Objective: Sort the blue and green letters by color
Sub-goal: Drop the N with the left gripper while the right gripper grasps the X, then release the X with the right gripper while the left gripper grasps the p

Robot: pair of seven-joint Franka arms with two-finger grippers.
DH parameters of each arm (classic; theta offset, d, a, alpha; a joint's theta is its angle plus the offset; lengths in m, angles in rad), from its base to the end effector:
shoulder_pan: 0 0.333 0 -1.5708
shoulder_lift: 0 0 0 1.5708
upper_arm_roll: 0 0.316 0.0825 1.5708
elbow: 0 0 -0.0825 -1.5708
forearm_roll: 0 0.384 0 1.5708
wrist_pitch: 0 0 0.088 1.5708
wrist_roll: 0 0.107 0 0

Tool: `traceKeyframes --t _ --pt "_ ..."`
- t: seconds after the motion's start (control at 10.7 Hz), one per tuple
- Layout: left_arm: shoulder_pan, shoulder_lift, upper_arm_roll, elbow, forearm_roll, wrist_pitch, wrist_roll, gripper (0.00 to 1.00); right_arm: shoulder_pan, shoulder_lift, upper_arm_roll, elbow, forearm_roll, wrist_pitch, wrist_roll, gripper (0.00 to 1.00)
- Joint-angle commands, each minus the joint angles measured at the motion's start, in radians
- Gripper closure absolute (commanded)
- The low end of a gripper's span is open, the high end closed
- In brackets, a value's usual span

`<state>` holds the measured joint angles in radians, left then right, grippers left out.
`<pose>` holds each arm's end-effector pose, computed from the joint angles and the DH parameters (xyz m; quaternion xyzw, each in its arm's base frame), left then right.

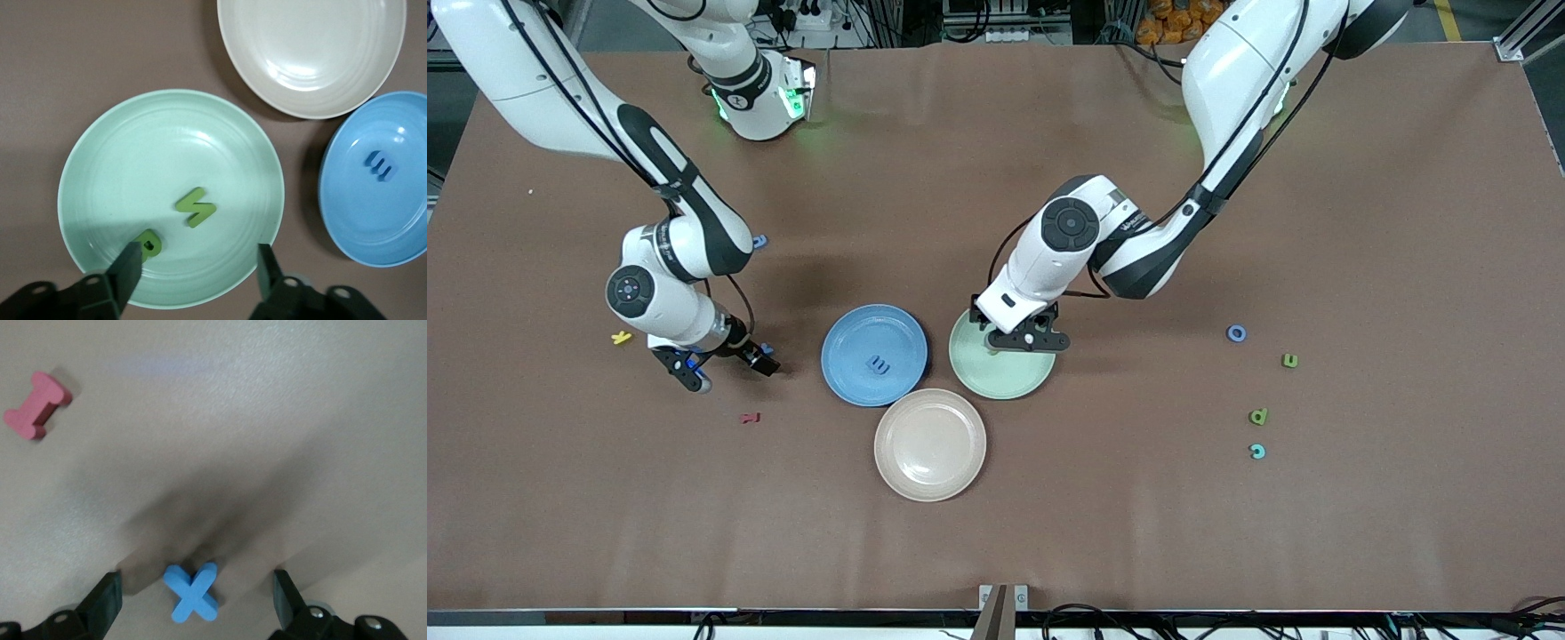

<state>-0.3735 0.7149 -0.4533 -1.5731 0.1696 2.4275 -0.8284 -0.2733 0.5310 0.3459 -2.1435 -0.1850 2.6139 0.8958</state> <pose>0.5265 -0.4904 0.2735 0.9912 0.0068 0.0150 0.1314 0.5623 0.0494 0.1637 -0.9379 0.3444 0.0272 0.0320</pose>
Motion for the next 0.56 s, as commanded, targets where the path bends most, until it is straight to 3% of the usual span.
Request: traceKeyframes --t 0.0,0.28,0.37,0.47 --pt "0.036 -0.06 0.04 0.009 0.017 -0.018 0.02 0.0 0.034 -0.012 -0.004 -0.006 -0.03 0.0 0.077 0.0" --pt "0.178 -0.129 0.041 0.005 0.021 -0.197 0.347 0.0 0.034 -0.016 -0.004 -0.006 -0.03 -0.003 0.077 0.0" --pt "0.235 -0.141 0.041 0.004 0.021 -0.243 0.491 0.0 0.033 -0.019 -0.005 -0.006 -0.054 -0.005 0.072 0.27" --pt "0.289 -0.144 0.041 -0.001 0.021 -0.263 0.612 0.0 0.023 -0.017 -0.004 -0.006 -0.098 -0.008 0.075 0.84"
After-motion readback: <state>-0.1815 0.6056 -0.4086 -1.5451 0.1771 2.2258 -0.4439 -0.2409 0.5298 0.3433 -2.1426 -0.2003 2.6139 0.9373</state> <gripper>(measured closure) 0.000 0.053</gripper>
